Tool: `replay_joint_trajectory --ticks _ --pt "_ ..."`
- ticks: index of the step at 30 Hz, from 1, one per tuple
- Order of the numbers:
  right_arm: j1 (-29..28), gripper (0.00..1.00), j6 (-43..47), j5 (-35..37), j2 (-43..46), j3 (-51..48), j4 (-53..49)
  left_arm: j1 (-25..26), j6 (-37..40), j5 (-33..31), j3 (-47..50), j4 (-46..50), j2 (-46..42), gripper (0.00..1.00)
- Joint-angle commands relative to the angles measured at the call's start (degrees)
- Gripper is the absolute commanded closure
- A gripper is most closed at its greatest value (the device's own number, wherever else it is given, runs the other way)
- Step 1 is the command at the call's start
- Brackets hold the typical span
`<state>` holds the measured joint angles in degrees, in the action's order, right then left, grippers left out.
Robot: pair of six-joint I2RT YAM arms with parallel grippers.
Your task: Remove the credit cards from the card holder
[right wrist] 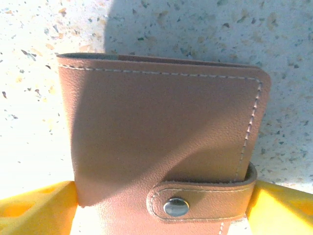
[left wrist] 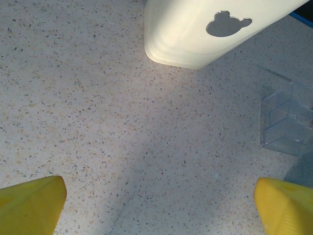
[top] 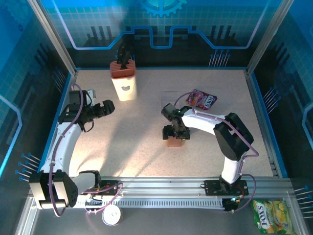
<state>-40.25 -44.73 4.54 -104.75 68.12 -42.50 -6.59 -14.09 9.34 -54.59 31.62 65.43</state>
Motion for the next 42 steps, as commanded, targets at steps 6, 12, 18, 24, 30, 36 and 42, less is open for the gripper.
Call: replay_joint_trajectory --ticks 6,12,18,24,30,36,42 --pt "-1.68 0.18 -0.90 1.40 1.03 2.46 -0.32 -0.62 -1.29 2.37 -1.09 -0.50 -1.08 0.01" --pt "-2.18 0.19 -0.41 1.11 -2.29 7.07 0.31 -0.60 -1.40 3.41 -1.07 -0.77 -1.31 0.01" --pt "-2.67 0.20 0.26 0.43 -5.53 9.95 0.83 -0.62 -1.21 5.01 -0.29 -1.46 -2.34 0.01" --pt "-2.87 0.20 -0.11 0.57 -4.89 8.44 1.74 -0.53 -1.70 6.55 0.62 -2.50 -2.83 0.01" --pt "-2.80 0.20 2.87 -0.67 -3.17 9.95 1.03 0.29 -5.66 7.51 -2.71 1.92 0.74 0.01" --pt "-1.79 0.22 6.43 -2.47 -0.60 9.86 0.13 3.23 -14.69 13.62 -0.82 -0.63 4.73 0.01" --pt "-0.37 0.28 8.20 -4.01 1.89 7.34 1.18 10.17 -22.46 15.22 4.05 -8.67 7.51 0.05"
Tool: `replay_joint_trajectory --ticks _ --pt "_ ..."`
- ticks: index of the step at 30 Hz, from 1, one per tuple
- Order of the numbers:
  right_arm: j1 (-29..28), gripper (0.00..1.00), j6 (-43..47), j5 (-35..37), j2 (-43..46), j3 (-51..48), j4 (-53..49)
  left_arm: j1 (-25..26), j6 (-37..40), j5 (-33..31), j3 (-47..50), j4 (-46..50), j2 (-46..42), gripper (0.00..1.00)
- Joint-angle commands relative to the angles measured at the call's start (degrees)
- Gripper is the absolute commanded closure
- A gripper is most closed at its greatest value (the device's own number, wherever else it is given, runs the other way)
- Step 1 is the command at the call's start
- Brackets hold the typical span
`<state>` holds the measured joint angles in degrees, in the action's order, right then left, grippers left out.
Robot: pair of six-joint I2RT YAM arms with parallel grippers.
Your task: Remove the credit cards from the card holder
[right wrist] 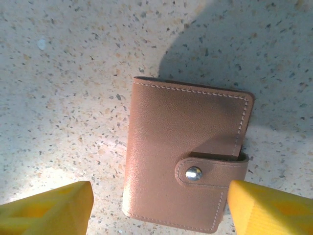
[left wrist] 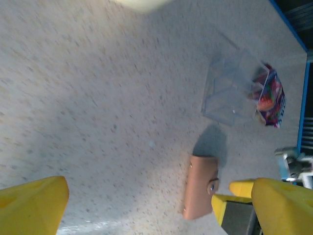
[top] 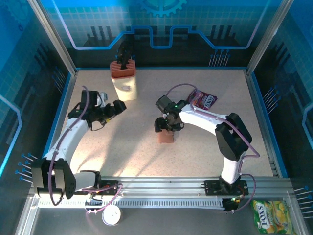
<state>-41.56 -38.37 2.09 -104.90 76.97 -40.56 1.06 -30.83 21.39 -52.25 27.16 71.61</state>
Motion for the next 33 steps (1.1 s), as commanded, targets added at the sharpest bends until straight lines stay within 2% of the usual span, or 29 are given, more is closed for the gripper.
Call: replay_joint_trajectory --ticks 1,11,13,15,18,24,28,33 --pt "1.25 0.29 2.02 -1.65 2.35 -1.87 -0.67 3.58 -6.67 3.34 2.19 -5.22 2.06 0.06" --pt "2.23 0.44 3.61 -3.62 3.49 -4.83 2.27 14.05 -15.11 3.61 4.99 -14.78 8.74 0.17" --pt "2.19 0.50 4.42 -3.93 3.31 -4.81 2.76 15.79 -17.51 3.11 6.05 -17.20 9.24 0.19" --pt "2.20 0.56 5.01 -3.54 2.81 -4.35 2.46 17.14 -20.48 3.20 8.07 -21.43 9.40 0.25" --pt "2.24 0.60 5.59 -2.82 1.51 -3.09 1.38 18.55 -23.07 2.71 10.31 -26.30 9.55 0.33" --pt "2.25 0.63 6.03 -2.27 -0.48 -1.50 0.38 20.53 -24.43 2.34 11.25 -30.15 10.71 0.40" --pt "2.19 0.63 6.02 -2.09 -1.41 -1.31 0.13 21.09 -24.65 2.96 10.97 -30.49 12.40 0.50" --pt "2.22 0.63 6.11 -2.69 -3.10 -0.26 -0.65 21.68 -25.14 3.77 10.94 -31.71 14.33 0.51"
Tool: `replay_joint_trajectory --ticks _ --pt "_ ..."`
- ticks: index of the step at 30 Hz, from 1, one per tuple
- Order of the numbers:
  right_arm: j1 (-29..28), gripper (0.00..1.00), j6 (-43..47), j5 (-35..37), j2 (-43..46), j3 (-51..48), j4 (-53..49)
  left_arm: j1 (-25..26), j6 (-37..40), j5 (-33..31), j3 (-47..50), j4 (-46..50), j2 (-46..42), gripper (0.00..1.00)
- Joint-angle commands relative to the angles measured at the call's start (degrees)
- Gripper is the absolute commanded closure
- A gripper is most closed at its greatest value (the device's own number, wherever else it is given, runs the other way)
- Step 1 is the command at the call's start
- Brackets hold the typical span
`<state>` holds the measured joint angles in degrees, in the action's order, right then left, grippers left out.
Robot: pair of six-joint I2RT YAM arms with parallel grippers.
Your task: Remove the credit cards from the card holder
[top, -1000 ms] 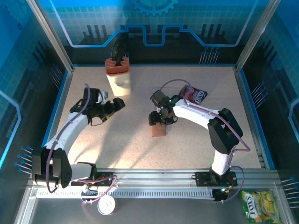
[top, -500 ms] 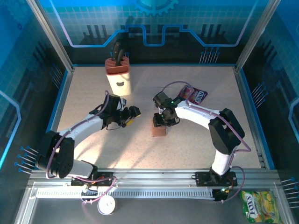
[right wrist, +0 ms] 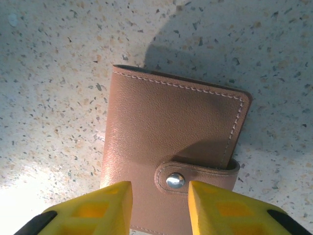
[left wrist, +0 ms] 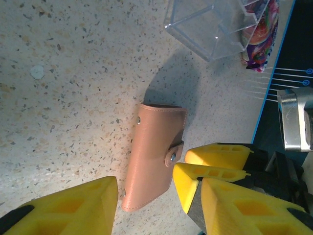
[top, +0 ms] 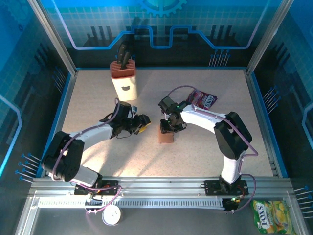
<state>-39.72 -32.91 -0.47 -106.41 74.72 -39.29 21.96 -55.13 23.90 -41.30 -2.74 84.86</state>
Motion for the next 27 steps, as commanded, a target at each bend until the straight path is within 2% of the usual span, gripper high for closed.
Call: replay_joint_trajectory --ticks 1,13,19,27 --pt "0.39 0.63 0.67 -0.09 -1.93 2.13 -2.14 0.85 -0.90 1.31 -0.10 -1.89 1.27 0.51" --pt "0.31 0.64 0.25 0.35 -5.45 2.40 -4.14 1.56 -1.99 2.39 0.37 -4.28 3.21 0.51" --pt "0.26 0.70 0.04 0.82 -5.73 1.79 -3.92 2.12 -2.61 2.82 0.28 -5.32 4.03 0.52" --pt "0.28 0.84 0.03 -1.04 -6.36 1.49 -2.62 4.17 -4.64 3.88 -0.61 -8.74 7.68 0.54"
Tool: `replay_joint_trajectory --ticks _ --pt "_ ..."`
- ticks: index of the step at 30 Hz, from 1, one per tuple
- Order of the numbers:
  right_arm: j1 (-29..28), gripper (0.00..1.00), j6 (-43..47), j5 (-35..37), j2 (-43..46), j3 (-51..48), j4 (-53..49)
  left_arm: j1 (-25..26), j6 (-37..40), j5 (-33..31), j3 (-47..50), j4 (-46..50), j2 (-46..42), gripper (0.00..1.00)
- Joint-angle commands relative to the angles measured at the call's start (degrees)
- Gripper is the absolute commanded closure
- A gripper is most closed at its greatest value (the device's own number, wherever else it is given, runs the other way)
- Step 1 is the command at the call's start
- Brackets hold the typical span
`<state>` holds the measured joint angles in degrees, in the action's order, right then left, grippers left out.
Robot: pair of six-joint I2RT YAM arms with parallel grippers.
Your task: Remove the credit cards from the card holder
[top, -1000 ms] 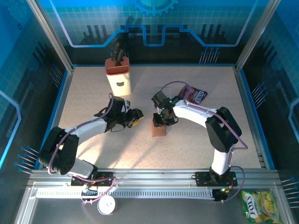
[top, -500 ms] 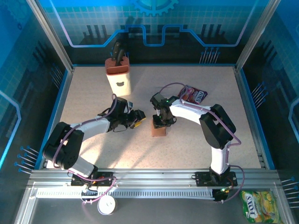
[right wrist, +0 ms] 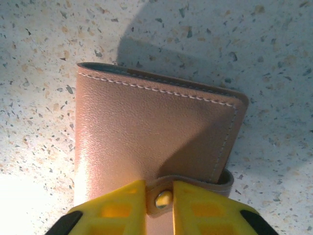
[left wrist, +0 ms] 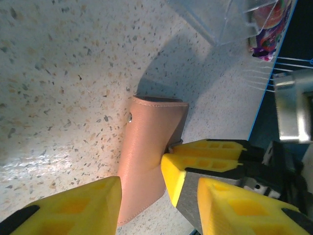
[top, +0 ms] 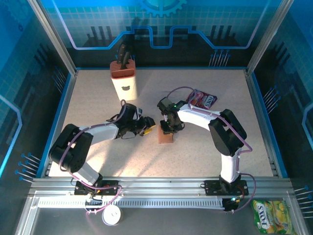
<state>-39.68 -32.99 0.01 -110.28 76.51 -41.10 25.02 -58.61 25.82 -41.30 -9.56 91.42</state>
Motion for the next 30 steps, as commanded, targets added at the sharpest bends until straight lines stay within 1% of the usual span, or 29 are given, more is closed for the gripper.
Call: replay_joint_trajectory --ticks 1,4,7,11,15,17,23,30 --pt "0.28 0.86 0.10 -1.82 -2.64 -0.37 -0.58 1.38 -1.31 1.92 -0.62 -2.07 1.37 0.54" --pt "0.55 0.90 -0.10 -2.79 -2.63 -0.83 0.02 2.18 -1.69 1.82 -0.95 -2.48 2.16 0.54" --pt "0.88 0.91 -0.43 -3.42 -1.72 -1.43 0.63 2.89 -1.77 1.85 -1.40 -2.41 2.83 0.55" --pt "1.34 0.88 -0.47 -3.06 1.23 -1.68 0.57 3.20 -1.77 1.64 -1.67 -1.96 3.15 0.55" --pt "1.71 0.81 0.00 -0.05 3.28 -1.01 -1.67 3.25 -1.77 1.28 -1.87 -1.45 2.89 0.55" --pt "2.01 0.80 0.36 0.66 3.98 -1.06 -2.30 3.21 -1.61 1.00 -2.05 -1.08 2.68 0.55" --pt "2.75 0.78 1.43 2.60 5.23 -1.36 -3.89 3.24 -1.11 0.53 -2.73 0.38 2.54 0.54" --pt "3.94 0.78 2.06 2.98 5.85 -3.17 -3.48 3.24 -0.94 0.19 -2.99 0.77 2.54 0.54"
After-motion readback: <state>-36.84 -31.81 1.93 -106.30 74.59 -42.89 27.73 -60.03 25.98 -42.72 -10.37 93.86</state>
